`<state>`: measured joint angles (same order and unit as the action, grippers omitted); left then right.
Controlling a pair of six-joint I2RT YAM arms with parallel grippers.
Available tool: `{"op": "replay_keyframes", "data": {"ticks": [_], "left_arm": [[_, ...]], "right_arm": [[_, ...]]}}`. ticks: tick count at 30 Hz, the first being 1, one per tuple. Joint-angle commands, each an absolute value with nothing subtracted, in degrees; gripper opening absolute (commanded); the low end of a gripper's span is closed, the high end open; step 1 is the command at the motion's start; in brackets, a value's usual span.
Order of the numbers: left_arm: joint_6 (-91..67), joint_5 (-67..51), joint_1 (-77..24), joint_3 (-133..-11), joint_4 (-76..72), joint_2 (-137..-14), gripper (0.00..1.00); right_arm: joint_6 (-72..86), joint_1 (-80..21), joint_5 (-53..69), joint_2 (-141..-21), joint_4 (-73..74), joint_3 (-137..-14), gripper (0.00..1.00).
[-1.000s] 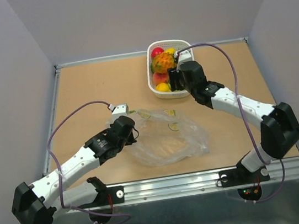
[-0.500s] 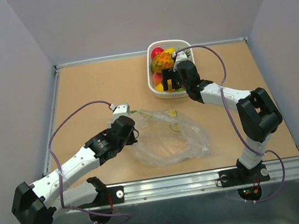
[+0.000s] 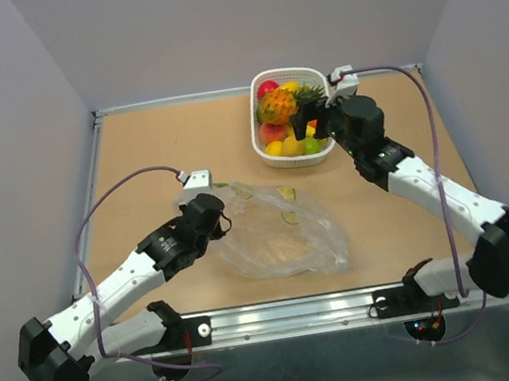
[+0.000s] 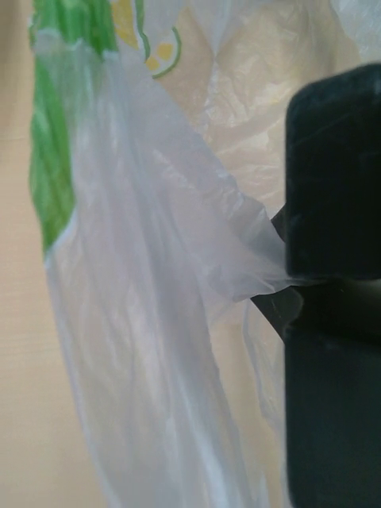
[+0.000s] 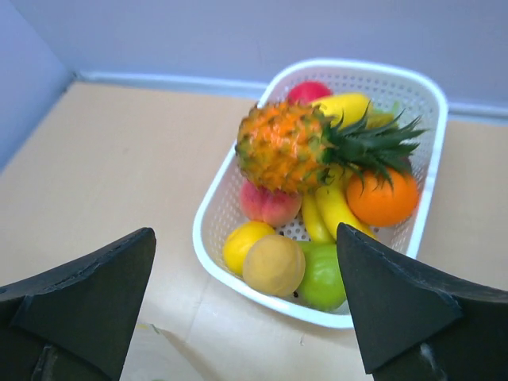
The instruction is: Untie the knot of the plastic bag and take out the fruit
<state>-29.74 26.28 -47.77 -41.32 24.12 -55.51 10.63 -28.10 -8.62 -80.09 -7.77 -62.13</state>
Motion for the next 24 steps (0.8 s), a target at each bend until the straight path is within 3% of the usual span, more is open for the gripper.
{"op": "replay_keyframes", "data": {"ticks": [1,9,18,22,24], "left_arm": [[-26.2,34.27,-46.41,-46.57,25.13,-51.59,0.0],[-16.46,46.38,-37.02,-53.87,27.25,-51.24,0.02],[-13.27,60.89,-30.68,-53.61,21.98,-51.24,0.09],[-14.5,58.1,-29.62,-52.91,21.53,-51.59,0.25],[-15.73,55.55,-29.62,-51.95,22.14,-51.16,0.45]], "right_arm": [[9.41,-27.86,-12.04,-69.63,-6.95,-57.67,1.0],[7.65,-27.86,-17.39,-49.42,-1.07,-51.33,1.0],[8.26,-27.86,-21.53,-39.03,5.97,-47.29,1.0],[8.35,-27.77,-22.32,-36.39,8.6,-46.93,1.0],[8.26,-27.86,-22.94,-35.16,9.4,-46.76,1.0]]}}
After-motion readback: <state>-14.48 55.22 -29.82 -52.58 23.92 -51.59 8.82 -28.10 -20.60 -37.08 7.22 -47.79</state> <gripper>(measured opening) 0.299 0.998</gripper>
